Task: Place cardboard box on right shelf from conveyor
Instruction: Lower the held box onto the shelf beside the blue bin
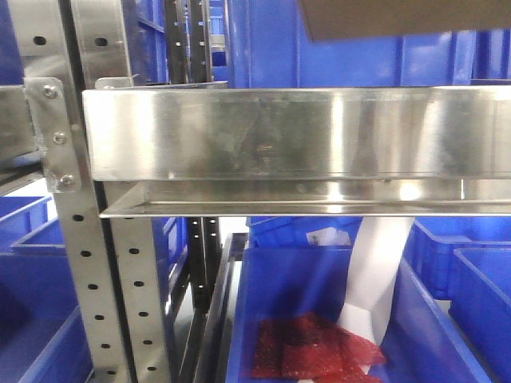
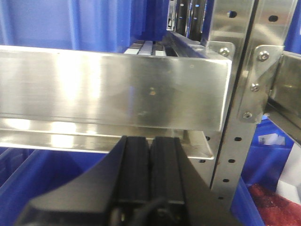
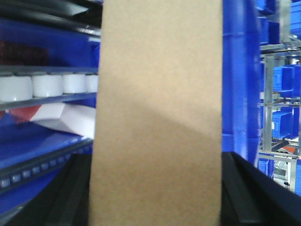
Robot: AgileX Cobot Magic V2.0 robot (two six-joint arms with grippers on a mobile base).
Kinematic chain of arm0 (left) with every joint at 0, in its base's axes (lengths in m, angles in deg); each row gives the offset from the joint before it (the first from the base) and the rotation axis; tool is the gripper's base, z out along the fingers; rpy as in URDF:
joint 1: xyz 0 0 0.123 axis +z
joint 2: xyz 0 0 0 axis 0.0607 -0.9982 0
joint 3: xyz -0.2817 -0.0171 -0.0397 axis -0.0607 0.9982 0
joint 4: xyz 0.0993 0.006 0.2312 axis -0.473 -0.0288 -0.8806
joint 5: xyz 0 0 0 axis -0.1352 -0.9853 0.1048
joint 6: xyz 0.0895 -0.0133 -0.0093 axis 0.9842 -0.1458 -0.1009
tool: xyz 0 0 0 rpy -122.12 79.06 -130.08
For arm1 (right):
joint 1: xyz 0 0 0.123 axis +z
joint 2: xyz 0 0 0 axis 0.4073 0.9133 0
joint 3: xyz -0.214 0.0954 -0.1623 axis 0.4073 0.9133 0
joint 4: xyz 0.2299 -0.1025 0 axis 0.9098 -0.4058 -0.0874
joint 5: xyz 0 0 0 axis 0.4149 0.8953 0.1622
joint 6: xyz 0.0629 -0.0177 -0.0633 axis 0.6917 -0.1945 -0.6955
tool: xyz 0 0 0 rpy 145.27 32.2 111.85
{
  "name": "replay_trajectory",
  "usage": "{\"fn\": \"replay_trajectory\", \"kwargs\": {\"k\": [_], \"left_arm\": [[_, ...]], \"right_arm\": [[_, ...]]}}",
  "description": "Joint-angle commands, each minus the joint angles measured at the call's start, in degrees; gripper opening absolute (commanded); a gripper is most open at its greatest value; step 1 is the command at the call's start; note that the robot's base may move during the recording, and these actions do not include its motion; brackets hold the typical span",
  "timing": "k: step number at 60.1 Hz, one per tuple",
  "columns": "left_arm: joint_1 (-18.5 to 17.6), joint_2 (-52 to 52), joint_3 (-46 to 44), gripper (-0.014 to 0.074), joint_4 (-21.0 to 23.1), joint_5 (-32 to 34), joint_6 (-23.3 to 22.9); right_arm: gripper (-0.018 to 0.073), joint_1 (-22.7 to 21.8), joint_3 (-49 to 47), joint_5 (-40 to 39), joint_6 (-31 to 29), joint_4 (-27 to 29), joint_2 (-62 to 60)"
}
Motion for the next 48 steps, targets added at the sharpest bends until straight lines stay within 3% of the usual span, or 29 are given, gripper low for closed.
{"fn": "replay_trajectory", "kwargs": {"k": [1, 16, 38, 43, 48], "left_arm": [[0.09, 0.83, 0.47, -0.0116, 0.34, 4.87, 0.01], [0.09, 0.83, 0.47, -0.0116, 0.34, 4.87, 0.01], [0.09, 0.83, 0.47, -0.0116, 0.34, 4.87, 0.01], [0.09, 0.83, 0.47, -0.0116, 0.34, 4.87, 0.01], [0.09, 0.83, 0.47, -0.0116, 0.34, 4.87, 0.01]], "right_arm": [[0.0200, -2.60, -0.92, -7.45, -1.42, -1.45, 0.26], [0.0200, -6.35, 3.76, -18.44, -1.42, -1.39, 3.48], [0.0204, -6.35, 7.00, -20.02, -1.29, 2.46, 6.67], [0.0258, -6.35, 7.00, -20.14, 0.04, 4.38, 6.71], [0.0445, -6.35, 7.00, -20.18, 2.43, 6.61, 6.71]]}}
